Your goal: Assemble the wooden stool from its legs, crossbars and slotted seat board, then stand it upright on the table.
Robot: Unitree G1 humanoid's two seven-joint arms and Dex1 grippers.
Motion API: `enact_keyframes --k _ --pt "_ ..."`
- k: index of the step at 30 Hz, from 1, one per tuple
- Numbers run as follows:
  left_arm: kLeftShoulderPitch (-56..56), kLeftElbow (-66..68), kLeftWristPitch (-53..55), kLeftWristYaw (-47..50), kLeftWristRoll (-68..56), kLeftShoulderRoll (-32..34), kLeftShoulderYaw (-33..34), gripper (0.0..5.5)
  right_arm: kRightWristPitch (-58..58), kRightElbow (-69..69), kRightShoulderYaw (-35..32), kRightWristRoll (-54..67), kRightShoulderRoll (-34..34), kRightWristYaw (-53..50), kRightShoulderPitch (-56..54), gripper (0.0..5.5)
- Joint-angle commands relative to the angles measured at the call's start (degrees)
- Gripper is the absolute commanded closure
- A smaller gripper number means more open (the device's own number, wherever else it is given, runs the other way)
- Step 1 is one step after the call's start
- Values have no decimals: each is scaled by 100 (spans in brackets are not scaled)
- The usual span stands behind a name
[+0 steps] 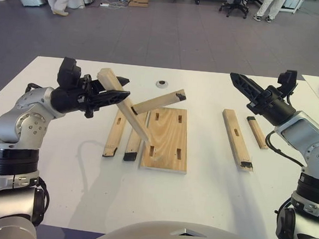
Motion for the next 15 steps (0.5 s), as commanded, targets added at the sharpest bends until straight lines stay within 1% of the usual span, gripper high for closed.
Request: enact_keyframes --k 1,9,15 --pt "85 -135 -255 -315 233 -46 -195 342 51 36 -18 -115 -108 -37 -116 219" --pt "233 -441 -388 -426 350 -168 -384 342 144 160 -58 -179 -172 -37 -217 219" --pt "142 -263 -448 -579 503 -163 -537 342 127 124 -58 -187 -138 -63 -184 219"
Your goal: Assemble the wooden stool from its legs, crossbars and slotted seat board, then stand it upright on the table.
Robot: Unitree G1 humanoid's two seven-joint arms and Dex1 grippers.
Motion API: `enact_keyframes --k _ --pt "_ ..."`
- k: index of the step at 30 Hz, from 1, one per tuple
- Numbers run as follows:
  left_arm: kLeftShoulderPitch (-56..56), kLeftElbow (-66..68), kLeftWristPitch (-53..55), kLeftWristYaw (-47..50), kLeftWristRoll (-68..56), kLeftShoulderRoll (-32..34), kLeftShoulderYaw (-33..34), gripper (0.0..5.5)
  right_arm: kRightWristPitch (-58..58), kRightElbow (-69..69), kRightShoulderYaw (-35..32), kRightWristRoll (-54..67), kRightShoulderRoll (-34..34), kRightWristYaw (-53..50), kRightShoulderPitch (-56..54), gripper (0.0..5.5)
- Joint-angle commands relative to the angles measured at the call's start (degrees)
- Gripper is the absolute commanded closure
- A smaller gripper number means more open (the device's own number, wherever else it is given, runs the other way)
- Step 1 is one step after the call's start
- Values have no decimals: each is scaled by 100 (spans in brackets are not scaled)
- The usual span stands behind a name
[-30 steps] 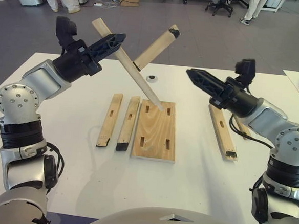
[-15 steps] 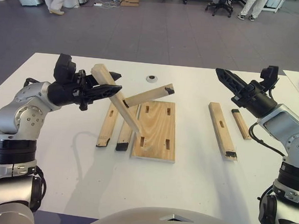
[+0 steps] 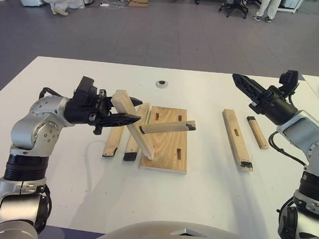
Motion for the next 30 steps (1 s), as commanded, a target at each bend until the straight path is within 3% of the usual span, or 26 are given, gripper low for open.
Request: enact_keyframes --k 1,10,30 --pt "-110 190 -175 -143 246 41 -76 342 71 -9 -27 -19 -21 -71 -121 219" --pt "-315 792 -393 -464 513 132 -191 342 82 -101 -1 16 18 -118 -83 219" --pt "-571 620 -289 -718 638 440 -247 343 19 -383 -62 69 221 -250 188 219"
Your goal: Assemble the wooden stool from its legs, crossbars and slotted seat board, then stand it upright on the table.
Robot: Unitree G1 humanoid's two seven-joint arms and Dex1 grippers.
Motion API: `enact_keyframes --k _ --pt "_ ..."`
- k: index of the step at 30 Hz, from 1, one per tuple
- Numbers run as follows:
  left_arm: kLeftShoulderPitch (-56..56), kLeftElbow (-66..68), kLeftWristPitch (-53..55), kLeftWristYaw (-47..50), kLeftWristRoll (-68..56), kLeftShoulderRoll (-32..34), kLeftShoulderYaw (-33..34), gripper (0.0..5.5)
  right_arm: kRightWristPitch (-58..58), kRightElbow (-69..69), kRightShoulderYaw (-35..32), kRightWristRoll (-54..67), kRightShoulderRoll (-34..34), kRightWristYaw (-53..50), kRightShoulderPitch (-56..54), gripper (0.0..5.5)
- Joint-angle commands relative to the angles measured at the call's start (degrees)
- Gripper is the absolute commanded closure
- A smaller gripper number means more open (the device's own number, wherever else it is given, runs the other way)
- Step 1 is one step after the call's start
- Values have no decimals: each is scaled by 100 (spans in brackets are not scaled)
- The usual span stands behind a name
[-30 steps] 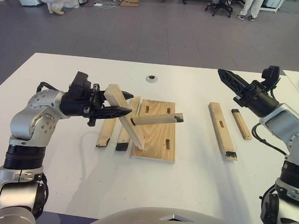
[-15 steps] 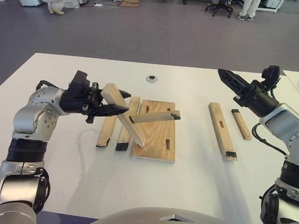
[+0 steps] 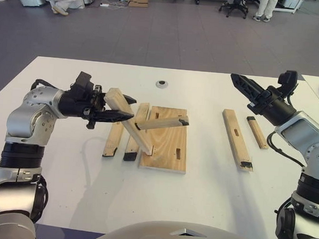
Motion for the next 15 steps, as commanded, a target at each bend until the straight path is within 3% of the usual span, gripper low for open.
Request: enact_keyframes --k 1,7,15 --pt "-1 -157 -132 45 311 25 -185 343 6 -120 -49 61 85 -70 126 219" --pt "132 -149 -248 446 737 -229 -533 344 -32 -52 -55 -14 180 -181 95 219" --pt "932 -751 -340 1164 1648 142 -1170 344 -113 -114 -140 -44 315 -441 222 219"
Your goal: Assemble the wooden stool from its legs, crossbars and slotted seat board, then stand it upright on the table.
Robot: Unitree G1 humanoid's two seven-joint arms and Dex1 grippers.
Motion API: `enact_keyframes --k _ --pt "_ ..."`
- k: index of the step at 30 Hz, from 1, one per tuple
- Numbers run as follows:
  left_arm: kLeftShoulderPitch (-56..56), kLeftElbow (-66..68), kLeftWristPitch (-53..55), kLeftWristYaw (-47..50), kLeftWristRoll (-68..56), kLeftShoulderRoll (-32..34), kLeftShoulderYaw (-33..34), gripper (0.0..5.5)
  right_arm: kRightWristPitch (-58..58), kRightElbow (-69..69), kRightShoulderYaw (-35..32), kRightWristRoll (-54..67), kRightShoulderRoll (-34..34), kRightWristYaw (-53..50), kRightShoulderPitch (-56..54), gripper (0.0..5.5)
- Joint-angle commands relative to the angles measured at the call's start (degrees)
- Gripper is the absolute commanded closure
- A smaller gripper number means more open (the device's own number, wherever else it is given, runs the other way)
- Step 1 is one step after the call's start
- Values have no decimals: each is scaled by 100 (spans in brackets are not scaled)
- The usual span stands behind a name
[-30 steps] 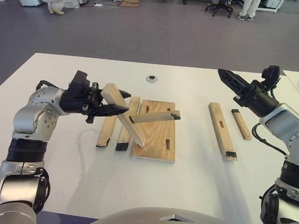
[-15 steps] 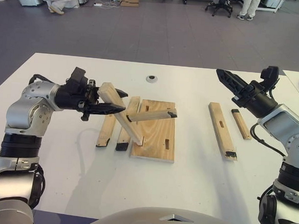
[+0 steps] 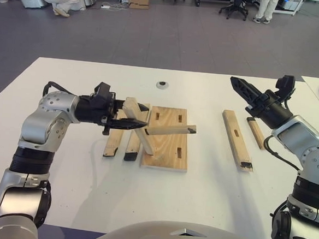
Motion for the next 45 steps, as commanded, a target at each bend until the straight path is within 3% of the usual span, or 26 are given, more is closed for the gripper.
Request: enact_keyframes --k 1,5,12,17,21,26,29,39,45 --pt "696 38 -83 451 1105 316 -610 344 -77 -14 -78 -46 58 -173 10 219" --pt "853 -245 671 568 462 477 -708 344 -94 102 -105 -72 59 -249 -94 219" --pt "598 -204 1297 1438 26 52 -217 189 -181 134 -105 -84 151 -354 -134 219" --pt "2326 -1049 1505 1655 350 705 -124 103 -184 68 -151 -62 135 -397 -42 219" --pt "3120 -1278 1256 2730 738 255 156 21 -122 77 -138 -36 100 -363 -69 219" --pt "3754 -1777 820 4638 1319 -1167 74 21 -65 75 -78 -6 115 -349 -71 219" --pt "3876 -1724 735 5325 1813 -1545 -148 21 -49 59 -52 15 162 -374 -42 219" --pt "3394 -82 -199 5507 2604 -1800 -426 21 -144 -78 -36 65 369 -529 104 219" --pt "3263 437 -516 5429 2626 -1801 -338 117 -177 -139 -40 39 476 -607 152 219"
